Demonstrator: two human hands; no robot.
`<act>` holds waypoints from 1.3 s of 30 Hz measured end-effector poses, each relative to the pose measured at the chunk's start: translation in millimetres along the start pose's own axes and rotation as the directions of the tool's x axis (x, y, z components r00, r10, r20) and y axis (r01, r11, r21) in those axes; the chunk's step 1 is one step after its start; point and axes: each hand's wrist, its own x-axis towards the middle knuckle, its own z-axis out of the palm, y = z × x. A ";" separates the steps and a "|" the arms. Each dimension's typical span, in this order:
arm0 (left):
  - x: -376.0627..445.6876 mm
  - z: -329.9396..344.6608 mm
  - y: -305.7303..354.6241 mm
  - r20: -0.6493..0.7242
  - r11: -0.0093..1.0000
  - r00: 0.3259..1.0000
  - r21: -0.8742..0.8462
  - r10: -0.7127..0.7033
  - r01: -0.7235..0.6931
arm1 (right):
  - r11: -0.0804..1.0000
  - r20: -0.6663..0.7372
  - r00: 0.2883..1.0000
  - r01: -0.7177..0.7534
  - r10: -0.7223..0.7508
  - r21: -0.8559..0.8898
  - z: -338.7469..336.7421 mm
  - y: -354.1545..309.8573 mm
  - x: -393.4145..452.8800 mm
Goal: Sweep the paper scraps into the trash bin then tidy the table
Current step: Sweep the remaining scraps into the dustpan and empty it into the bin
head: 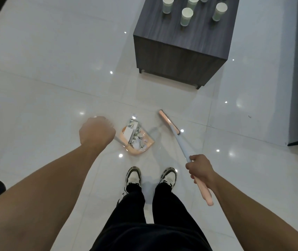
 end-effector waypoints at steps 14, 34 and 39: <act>-11.7 -40.6 -152.8 -0.114 0.906 0.900 -0.108 -0.420 0.409 | 0.974 0.074 0.983 0.178 -0.169 -0.140 55.1 -112.8 21.6; 141.1 -100.2 -297.1 -0.075 0.928 0.925 -0.071 -0.371 0.366 | 0.976 0.294 0.951 0.144 -0.091 -0.161 237.4 -264.0 9.5; 142.5 -103.9 -293.5 -0.065 0.935 0.934 -0.070 -0.351 0.346 | 0.957 0.345 0.934 0.183 -0.098 -0.224 227.2 -286.6 2.4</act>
